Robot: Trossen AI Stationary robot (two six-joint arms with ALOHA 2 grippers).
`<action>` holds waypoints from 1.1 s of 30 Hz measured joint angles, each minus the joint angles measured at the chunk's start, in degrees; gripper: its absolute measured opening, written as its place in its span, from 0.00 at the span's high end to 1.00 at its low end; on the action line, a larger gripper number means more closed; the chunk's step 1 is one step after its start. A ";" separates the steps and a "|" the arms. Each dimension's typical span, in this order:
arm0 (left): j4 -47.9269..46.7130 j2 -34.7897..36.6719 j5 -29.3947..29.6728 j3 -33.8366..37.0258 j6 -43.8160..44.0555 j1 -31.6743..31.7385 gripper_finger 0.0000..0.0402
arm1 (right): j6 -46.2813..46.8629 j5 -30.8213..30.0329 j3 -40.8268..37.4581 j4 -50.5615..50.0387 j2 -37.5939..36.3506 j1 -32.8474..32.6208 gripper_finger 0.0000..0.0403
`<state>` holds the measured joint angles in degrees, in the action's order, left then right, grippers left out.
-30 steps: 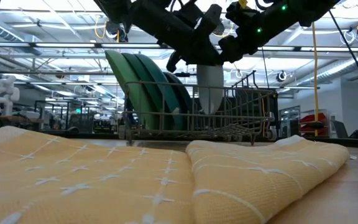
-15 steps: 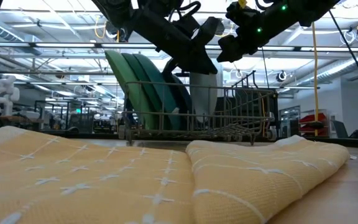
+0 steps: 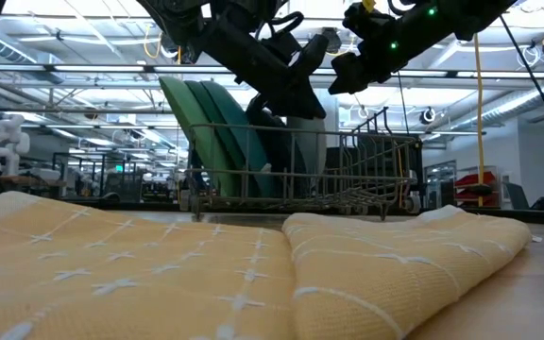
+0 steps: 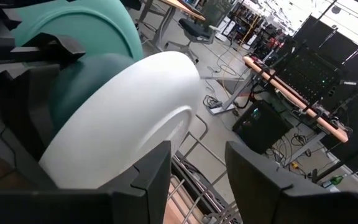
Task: Sort dishes
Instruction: Put the white plate on the dish rack
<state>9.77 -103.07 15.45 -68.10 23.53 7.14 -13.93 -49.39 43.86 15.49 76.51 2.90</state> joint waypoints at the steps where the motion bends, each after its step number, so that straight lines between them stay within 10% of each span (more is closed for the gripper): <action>1: -0.01 0.01 0.02 0.00 -0.01 0.00 0.88 | 0.02 0.02 0.00 0.00 0.00 0.00 0.64; 22: 0.32 0.00 0.10 0.00 -0.42 -0.74 0.69 | 0.00 0.07 0.00 0.00 0.00 0.00 0.64; 33: 1.83 -0.04 0.25 0.02 -3.34 -1.29 0.78 | 0.00 0.07 0.00 -0.02 0.00 0.00 0.64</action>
<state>11.60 -103.11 15.70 -68.07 20.18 5.85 -13.93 -49.32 43.86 15.46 76.51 2.90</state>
